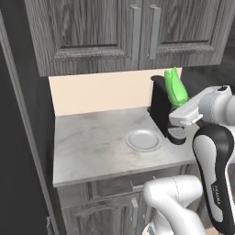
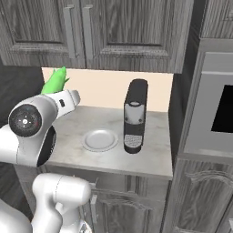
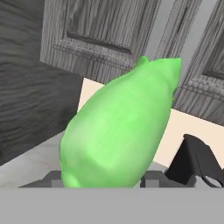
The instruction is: Pick corn from the fridge and place it on the plate on the counter.
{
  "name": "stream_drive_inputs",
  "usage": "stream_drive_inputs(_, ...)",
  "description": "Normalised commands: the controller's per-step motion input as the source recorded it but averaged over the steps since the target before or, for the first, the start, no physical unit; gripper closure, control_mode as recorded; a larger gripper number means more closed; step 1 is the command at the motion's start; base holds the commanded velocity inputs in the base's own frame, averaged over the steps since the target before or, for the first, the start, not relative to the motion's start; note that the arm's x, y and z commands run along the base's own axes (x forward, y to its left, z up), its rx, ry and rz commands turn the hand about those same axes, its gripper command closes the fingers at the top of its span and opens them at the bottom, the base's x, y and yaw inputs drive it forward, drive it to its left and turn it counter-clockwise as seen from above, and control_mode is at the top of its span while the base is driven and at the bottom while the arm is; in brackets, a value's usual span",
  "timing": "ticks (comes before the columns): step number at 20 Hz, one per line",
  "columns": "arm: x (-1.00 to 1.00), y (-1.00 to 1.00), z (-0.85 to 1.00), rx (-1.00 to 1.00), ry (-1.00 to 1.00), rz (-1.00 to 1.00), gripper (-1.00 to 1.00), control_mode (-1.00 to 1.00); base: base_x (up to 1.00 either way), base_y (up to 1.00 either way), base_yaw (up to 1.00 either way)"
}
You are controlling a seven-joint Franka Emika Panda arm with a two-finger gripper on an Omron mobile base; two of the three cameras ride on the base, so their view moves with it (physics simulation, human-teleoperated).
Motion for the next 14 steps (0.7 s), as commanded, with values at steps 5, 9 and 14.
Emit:
stream_drive_inputs(5,0.0,0.0,0.0,0.0,0.0,0.0,1.0,1.0,0.35,-0.15,0.0)
stream_drive_inputs(9,0.0,0.0,0.0,0.0,0.0,0.0,1.0,1.0,0.38,-0.13,0.0)
stream_drive_inputs(14,0.0,0.0,0.0,0.0,0.0,0.0,1.0,1.0,0.33,-0.11,0.0)
